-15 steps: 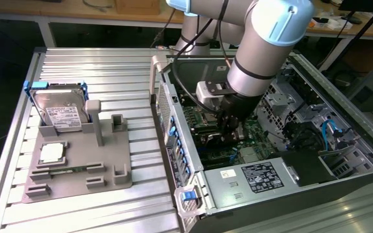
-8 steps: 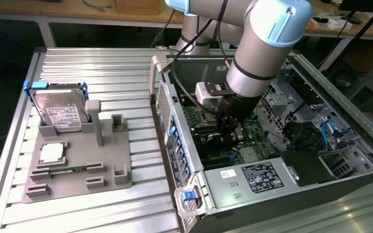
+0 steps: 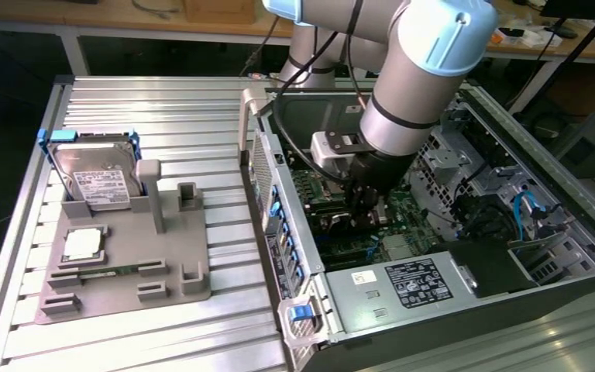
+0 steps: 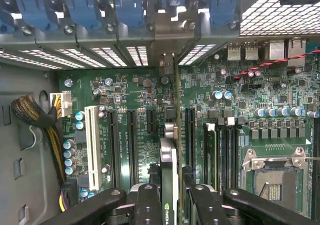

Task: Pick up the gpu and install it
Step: 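Insert the gpu into the slot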

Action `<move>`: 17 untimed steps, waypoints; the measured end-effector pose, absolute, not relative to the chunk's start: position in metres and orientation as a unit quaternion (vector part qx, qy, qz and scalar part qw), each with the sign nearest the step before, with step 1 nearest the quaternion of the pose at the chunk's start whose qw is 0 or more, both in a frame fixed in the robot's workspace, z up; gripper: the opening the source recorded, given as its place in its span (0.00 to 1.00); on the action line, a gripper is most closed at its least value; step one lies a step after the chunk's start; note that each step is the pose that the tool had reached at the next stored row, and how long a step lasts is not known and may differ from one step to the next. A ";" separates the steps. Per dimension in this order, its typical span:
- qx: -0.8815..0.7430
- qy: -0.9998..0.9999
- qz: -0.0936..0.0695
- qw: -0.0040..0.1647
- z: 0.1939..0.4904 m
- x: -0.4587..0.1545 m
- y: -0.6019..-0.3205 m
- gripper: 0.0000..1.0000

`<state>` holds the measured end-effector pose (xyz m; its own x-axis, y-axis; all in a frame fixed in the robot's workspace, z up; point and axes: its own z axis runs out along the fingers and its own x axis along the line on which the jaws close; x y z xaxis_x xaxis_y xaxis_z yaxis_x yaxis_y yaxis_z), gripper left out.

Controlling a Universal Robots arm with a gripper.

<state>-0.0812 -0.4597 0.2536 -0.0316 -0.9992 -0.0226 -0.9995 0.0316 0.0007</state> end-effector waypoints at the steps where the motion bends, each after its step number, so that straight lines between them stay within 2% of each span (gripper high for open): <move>1: -0.696 0.718 0.008 0.008 0.253 -0.082 -0.460 0.27; 17: -0.696 0.718 0.008 0.008 0.245 -0.084 -0.460 0.27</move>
<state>-0.0843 -0.4597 0.2450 -0.0315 -0.9993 -0.0224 -0.9995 0.0315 0.0009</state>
